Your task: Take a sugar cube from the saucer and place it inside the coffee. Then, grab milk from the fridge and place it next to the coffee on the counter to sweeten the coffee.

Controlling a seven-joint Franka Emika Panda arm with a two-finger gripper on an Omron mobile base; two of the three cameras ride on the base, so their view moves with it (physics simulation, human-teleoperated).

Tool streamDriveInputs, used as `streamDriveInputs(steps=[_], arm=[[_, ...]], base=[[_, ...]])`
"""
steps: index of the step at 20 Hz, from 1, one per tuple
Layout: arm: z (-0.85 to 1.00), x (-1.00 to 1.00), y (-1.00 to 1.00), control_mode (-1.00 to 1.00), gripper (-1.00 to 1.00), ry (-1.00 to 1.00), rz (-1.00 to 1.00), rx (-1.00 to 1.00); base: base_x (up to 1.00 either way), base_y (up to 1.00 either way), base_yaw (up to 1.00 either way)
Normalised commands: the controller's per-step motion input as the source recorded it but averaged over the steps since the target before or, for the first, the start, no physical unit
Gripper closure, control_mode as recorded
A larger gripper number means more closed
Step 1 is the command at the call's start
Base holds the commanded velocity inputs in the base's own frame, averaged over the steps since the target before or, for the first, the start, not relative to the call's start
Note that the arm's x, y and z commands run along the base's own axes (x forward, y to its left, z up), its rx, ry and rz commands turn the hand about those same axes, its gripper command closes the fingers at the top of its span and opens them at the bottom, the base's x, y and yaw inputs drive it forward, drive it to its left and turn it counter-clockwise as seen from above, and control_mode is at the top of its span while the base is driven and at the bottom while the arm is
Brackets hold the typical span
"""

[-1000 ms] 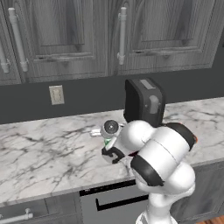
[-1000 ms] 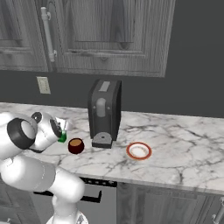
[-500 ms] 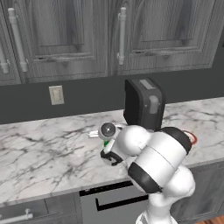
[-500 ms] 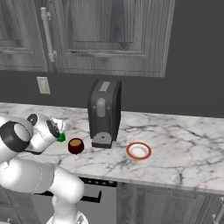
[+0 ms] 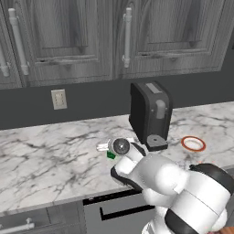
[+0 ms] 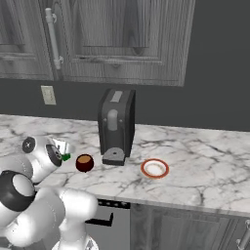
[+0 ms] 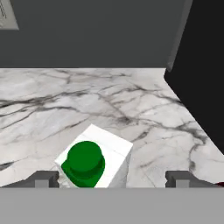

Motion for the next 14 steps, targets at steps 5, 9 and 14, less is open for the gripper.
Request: streamDriveInputs(steps=[5, 9, 14], arm=[[0.42, -0.53, 0.00, -1.00, -1.00, -0.10, 0.00, 0.00], [0.94, -0.73, 0.00, -1.00, -1.00, -0.03, 0.00, 0.00], [0.93, -1.00, 0.10, -1.00, -1.00, 0.00, 0.00, 0.03]], base=[[0.00, 0.00, 0.00], [0.00, 0.00, 0.00], [0.00, 0.00, 0.00]])
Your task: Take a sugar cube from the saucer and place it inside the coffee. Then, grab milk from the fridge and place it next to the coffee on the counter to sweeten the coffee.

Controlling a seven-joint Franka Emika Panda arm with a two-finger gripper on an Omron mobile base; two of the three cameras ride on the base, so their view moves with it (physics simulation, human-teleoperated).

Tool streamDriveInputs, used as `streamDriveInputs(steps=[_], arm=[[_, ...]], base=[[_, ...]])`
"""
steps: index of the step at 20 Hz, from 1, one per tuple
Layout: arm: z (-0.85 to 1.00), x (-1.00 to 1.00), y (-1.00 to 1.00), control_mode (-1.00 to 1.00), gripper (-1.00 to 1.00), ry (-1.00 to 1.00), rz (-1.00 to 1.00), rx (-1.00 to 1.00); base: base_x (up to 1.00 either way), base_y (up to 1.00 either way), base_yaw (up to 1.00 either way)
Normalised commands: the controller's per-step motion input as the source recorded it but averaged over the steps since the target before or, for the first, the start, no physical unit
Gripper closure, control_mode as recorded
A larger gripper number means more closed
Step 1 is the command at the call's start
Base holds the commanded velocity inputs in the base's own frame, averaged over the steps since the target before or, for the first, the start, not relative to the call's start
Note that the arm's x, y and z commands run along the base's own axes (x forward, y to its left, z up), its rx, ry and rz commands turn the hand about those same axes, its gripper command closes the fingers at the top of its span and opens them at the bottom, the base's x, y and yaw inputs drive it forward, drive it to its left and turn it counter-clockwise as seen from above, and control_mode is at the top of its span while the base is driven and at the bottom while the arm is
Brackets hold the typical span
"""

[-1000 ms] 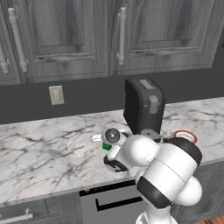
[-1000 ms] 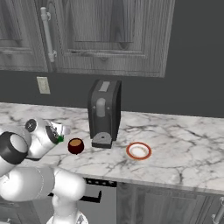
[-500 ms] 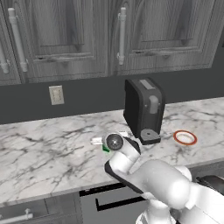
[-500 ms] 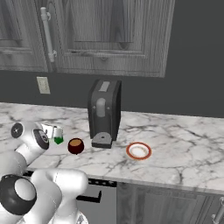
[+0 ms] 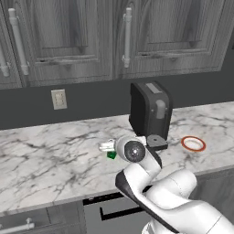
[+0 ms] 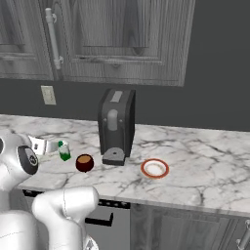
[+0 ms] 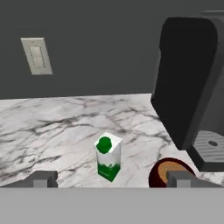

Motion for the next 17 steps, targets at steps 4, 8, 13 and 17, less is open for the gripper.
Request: streamDriveInputs(steps=[4, 8, 13, 17], arm=[[0.44, -0.86, -0.06, -1.00, -1.00, -0.28, 0.02, 0.12], [0.01, -0.61, -0.62, -1.00, -1.00, -0.28, 0.00, 0.38], [0.03, -0.71, -0.81, -1.00, -1.00, -0.32, 0.00, 0.45], [0.00, -0.95, -0.83, -1.00, -1.00, -0.35, 0.01, 0.44]], base=[[0.00, 0.00, 0.00], [0.00, 0.00, 0.00], [0.00, 0.00, 0.00], [0.00, 0.00, 0.00]])
